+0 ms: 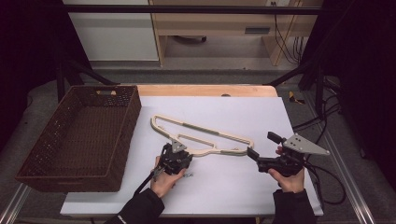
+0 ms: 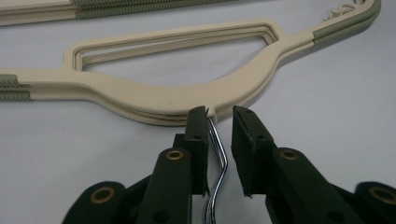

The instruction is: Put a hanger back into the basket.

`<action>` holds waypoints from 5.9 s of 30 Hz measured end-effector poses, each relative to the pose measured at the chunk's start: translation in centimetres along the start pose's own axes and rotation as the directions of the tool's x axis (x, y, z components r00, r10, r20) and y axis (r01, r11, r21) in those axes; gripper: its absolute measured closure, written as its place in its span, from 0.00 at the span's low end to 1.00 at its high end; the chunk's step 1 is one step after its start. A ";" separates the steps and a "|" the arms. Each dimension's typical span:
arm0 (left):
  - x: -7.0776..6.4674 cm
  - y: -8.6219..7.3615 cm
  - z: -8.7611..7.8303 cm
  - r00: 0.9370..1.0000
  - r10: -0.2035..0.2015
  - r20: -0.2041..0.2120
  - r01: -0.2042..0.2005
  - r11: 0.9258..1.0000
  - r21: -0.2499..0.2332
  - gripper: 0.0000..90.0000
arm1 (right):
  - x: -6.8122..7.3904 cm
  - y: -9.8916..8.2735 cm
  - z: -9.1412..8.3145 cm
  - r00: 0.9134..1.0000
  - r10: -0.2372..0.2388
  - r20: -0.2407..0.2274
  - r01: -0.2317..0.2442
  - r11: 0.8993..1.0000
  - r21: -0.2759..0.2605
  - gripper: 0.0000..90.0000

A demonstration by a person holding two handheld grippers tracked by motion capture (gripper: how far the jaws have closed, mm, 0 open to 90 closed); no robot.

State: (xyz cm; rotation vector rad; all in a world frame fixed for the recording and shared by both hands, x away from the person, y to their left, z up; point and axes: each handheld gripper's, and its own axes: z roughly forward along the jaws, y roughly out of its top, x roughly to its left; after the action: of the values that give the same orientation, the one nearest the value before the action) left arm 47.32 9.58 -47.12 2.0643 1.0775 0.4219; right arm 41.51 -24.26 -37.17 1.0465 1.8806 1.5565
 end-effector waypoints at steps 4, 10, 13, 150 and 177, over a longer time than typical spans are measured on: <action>-0.1 -0.3 0.4 1.000 -0.008 -0.007 0.008 1.000 0.016 0.90 | 0.1 0.0 0.1 1.000 0.001 -0.004 -0.001 1.000 0.003 0.04; -0.2 -0.2 0.4 1.000 -0.016 -0.017 0.016 1.000 0.014 0.92 | 0.0 0.0 0.0 1.000 0.001 -0.003 -0.001 1.000 0.000 0.04; -0.3 -0.2 0.3 0.999 -0.015 -0.028 0.016 1.000 0.015 0.93 | 0.0 0.0 0.1 1.000 -0.001 -0.003 0.001 1.000 0.001 0.04; 3.8 3.6 -12.1 0.986 0.157 0.063 -0.127 0.936 -0.329 0.23 | 4.2 -0.6 12.7 0.900 -0.420 -0.113 0.434 0.846 0.308 0.97; 3.0 3.0 -11.4 0.957 0.255 0.138 -0.203 0.929 -0.310 0.33 | 5.4 0.4 8.8 0.893 -0.229 -0.387 0.332 0.916 0.224 0.97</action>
State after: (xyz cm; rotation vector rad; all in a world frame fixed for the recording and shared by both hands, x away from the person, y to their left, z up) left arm 44.04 16.32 -37.50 1.9244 0.6270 0.4744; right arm 45.19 -14.69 -38.27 0.5803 2.4375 1.3959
